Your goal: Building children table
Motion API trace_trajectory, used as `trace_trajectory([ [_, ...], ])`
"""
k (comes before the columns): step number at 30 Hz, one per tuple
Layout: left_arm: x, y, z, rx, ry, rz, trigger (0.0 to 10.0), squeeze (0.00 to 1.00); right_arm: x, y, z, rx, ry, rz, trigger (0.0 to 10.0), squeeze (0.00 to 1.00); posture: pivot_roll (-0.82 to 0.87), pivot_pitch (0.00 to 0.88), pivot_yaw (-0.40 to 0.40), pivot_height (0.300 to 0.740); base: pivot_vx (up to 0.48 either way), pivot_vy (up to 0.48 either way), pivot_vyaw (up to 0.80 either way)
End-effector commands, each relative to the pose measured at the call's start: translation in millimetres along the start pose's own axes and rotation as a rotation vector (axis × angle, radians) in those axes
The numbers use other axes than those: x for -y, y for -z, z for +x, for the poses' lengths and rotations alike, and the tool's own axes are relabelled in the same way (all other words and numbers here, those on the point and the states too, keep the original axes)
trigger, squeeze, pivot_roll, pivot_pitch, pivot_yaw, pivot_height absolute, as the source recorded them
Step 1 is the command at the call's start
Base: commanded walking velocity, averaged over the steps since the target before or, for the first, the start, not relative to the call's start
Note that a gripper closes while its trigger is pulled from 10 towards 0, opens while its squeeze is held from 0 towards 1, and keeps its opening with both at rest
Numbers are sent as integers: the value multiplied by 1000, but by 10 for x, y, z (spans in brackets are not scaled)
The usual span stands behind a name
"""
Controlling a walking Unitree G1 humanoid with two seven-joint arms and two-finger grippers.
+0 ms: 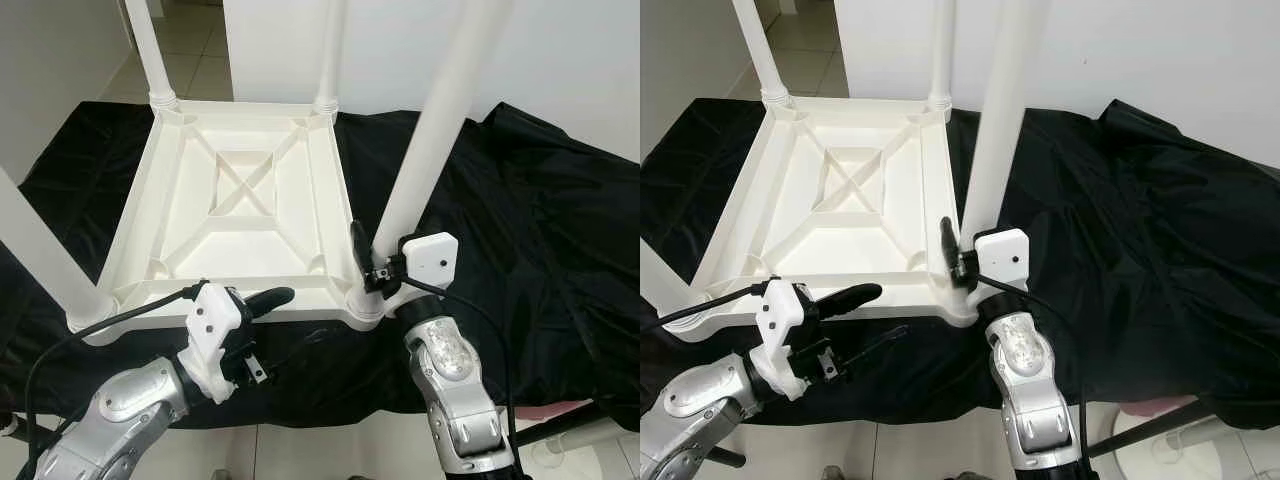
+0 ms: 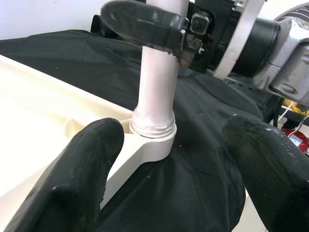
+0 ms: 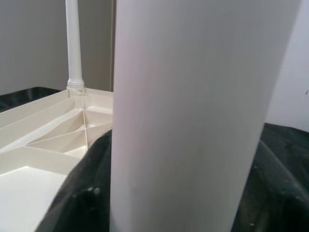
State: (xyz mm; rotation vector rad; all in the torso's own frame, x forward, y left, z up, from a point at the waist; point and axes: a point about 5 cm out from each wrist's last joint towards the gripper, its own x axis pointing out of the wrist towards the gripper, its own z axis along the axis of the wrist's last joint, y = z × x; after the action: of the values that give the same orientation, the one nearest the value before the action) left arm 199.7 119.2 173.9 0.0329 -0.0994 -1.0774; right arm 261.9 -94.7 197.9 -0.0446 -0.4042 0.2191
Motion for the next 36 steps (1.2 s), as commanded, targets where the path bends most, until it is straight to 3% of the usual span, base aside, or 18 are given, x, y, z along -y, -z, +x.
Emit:
trace_trajectory([
  [1, 45, -6, 1, 0, 60, -2, 10000, 0, 4, -3, 47, -1, 4, -6, 10000, 0, 2, 107, -55, 740, 0, 0, 0],
  [4, 39, -8, 4, 0, 60, 2, 10000, 0, -9, -35, 97, 13, -6, -8, 10000, 0, 4, 106, -55, 740, 0, 0, 0],
  [5, 36, -9, 1, 0, 59, 3, 10000, 0, -15, -41, 105, 15, -9, -7, 5373, 0, 5, 106, -56, 740, 0, 0, 0],
  [7, 33, -10, -3, -1, 59, 3, 10000, 0, -21, -47, 112, 17, -12, -6, 5373, 0, 5, 106, -56, 740, 0, 0, 0],
  [8, 34, -8, -6, -2, 58, 3, 10000, 0, -28, -44, 109, 15, -14, -3, 0, 0, 7, 107, -57, 740, 0, 0, 0],
  [9, 34, -8, -6, -2, 58, 3, 10000, 0, -28, -44, 109, 15, -14, -3, 0, 0, 7, 107, -57, 740, 0, 0, 0],
  [10, 37, -5, -11, -5, 59, 2, 10000, 0, -38, -33, 103, 8, -14, 0, 9804, 0, 8, 106, -56, 740, 0, 0, 0],
  [24, 75, 39, -21, -19, 82, -23, 10000, 0, -34, 67, 42, -57, 13, 18, 10000, 0, 0, 115, -52, 740, 0, 0, 0],
  [27, 73, 56, -28, -23, 84, -36, 10000, 0, -38, 99, 26, -78, 23, 58, 10000, 0, 0, 115, -52, 740, 0, 0, 0],
  [32, 78, 86, -20, -27, 88, -56, 10000, 0, -30, 143, 30, -112, 44, 201, 10000, 0, -5, 115, -47, 740, 0, 0, 0],
  [36, 79, 90, -18, -27, 87, -62, 10000, 0, -28, 152, 32, -118, 47, 215, 10000, 0, -5, 115, -47, 740, 0, 0, 0],
])
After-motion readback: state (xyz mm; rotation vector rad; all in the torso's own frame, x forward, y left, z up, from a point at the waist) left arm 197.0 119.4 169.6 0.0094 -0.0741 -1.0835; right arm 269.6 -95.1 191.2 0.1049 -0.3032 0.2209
